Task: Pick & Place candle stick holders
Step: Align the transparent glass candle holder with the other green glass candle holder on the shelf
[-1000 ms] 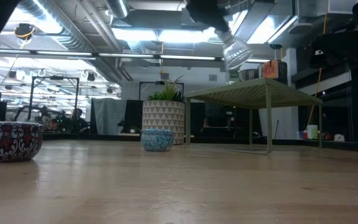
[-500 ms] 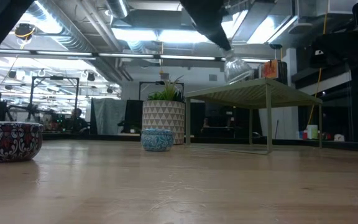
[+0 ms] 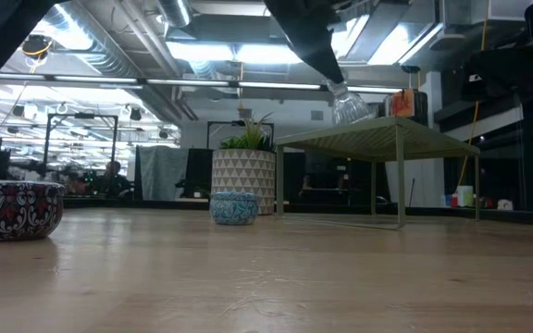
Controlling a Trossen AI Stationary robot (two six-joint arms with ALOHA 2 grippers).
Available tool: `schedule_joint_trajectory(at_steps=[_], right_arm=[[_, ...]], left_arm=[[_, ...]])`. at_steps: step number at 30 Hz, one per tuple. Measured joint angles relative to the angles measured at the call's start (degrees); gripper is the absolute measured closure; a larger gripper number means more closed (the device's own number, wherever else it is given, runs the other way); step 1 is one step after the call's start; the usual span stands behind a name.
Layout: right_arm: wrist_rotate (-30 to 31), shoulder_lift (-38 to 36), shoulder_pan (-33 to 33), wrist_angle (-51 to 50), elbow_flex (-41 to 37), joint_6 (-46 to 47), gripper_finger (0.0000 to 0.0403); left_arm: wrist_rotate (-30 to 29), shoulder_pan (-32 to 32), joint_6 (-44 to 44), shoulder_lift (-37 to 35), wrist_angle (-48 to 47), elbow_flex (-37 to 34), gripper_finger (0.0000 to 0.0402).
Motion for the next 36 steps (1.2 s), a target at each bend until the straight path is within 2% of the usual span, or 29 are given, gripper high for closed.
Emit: schedule_joint_trajectory(at_steps=[15,28,36], right_arm=[[0.0,-0.01,0.02,-0.02,-0.01,0.01,0.0359],[0.0,0.0,0.02,-0.02,-0.01,-0.01,0.0359],[0.0,0.0,0.02,-0.02,0.0,-0.01,0.0359]], left_arm=[[-2.5,0.05,-0.13,0.43,0.25,0.0,0.0328],[-3.56,-0.15,-0.63,0.44,4.27,0.0,0.0269],[-3.7,-3.48,-7.74,-6.15,-3.02,0.05,0.0272]])
